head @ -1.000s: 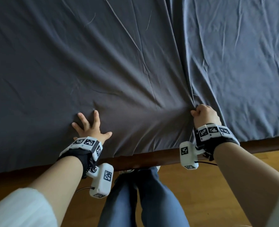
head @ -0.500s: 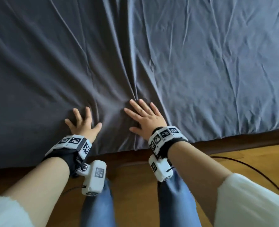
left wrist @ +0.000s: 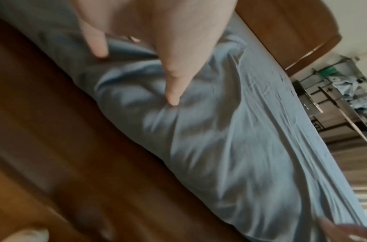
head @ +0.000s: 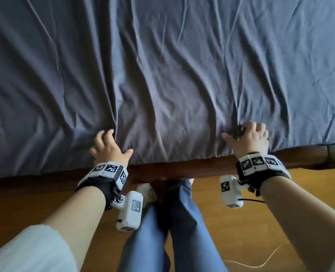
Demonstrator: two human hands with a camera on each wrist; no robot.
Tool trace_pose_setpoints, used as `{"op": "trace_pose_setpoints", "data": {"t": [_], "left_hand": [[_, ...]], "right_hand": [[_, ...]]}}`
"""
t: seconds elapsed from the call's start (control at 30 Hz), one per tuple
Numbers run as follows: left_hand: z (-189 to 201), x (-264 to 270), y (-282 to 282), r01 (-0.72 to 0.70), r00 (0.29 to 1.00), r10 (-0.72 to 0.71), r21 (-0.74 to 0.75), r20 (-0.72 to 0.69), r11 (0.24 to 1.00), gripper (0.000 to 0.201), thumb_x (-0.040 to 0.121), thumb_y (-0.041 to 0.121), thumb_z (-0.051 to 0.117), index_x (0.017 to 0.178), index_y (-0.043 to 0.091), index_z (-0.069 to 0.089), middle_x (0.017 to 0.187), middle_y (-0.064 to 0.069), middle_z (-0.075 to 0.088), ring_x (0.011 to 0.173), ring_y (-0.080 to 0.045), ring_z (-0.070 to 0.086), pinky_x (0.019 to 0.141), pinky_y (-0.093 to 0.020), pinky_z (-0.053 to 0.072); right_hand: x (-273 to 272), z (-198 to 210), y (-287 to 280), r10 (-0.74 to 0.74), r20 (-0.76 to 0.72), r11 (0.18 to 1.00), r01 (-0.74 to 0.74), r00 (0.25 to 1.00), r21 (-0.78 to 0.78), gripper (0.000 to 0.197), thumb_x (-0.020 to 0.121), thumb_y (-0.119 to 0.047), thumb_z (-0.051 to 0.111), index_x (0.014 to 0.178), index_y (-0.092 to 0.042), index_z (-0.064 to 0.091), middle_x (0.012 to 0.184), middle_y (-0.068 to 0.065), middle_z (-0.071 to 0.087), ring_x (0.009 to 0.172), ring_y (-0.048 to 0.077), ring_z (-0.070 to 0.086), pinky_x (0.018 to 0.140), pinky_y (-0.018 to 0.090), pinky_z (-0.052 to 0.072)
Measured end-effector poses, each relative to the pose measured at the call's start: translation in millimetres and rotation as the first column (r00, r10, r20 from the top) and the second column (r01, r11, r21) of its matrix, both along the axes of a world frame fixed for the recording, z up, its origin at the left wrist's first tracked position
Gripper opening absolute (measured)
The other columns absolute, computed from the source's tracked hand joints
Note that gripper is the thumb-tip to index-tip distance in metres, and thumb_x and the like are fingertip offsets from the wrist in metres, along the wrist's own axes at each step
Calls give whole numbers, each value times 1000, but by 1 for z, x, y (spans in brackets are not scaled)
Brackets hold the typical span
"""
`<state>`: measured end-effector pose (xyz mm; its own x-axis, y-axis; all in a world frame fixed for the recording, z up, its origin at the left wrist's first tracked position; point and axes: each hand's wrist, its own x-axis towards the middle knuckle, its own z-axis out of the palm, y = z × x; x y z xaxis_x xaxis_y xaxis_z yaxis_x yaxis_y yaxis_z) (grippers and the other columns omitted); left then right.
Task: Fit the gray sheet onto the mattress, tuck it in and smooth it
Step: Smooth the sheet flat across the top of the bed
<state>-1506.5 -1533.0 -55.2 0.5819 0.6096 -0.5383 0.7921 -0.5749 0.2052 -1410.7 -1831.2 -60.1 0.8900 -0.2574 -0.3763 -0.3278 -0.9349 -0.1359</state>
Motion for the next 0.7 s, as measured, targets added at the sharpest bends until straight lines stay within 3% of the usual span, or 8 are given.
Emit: {"op": "trace_pose_setpoints", "data": {"t": [0.07, 0.13, 0.2, 0.27, 0.43, 0.7], "left_hand": [[4, -3, 15, -33, 999, 32, 41, 39, 999, 54, 77, 20, 73, 124, 8, 49, 139, -16, 35, 124, -38, 36, 99, -42, 34], [4, -5, 31, -42, 999, 43, 31, -31, 999, 34, 81, 22, 70, 107, 5, 58, 126, -19, 46, 116, -38, 46, 95, -40, 39], [6, -6, 42, 9, 993, -10, -10, -120, 1000, 19, 87, 25, 63, 92, 7, 66, 111, -20, 58, 101, -37, 56, 86, -36, 44], [7, -7, 47, 59, 982, -64, -36, -175, 998, 19, 91, 26, 58, 79, 13, 66, 91, -17, 63, 85, -34, 57, 77, -33, 45], [6, -12, 36, 8, 991, -16, -59, -131, 998, 22, 92, 26, 56, 94, 8, 68, 104, -17, 68, 100, -35, 62, 83, -35, 47], [2, -13, 15, -8, 995, 0, -79, -96, 997, 19, 93, 24, 55, 88, 10, 68, 94, -15, 67, 93, -35, 63, 76, -31, 44]], "right_hand": [[-9, -8, 26, -29, -24, 999, 29, 999, 37, 70, 69, -48, 74, 118, -5, 49, 126, 18, 44, 121, 36, 41, 96, 45, 36], [-5, -14, 36, -70, -73, 995, 74, 995, 59, 60, 74, -44, 72, 114, -5, 52, 125, 18, 46, 120, 36, 44, 97, 44, 38], [5, -17, 33, -43, -163, 997, 53, 986, 58, 41, 81, -39, 68, 107, -7, 62, 122, 19, 50, 113, 38, 50, 97, 43, 42], [12, -15, 32, -4, -228, 999, 15, 974, 48, 31, 83, -35, 66, 101, -10, 68, 118, 20, 56, 107, 39, 55, 96, 44, 44], [10, -11, 35, 56, -213, 998, -51, 976, 29, 28, 90, -25, 57, 106, -3, 63, 123, 20, 52, 111, 39, 52, 93, 42, 42], [15, -5, 1, 39, -168, 999, -39, 985, 6, 30, 92, -25, 54, 111, -2, 59, 125, 22, 48, 113, 41, 50, 93, 42, 41]]}}
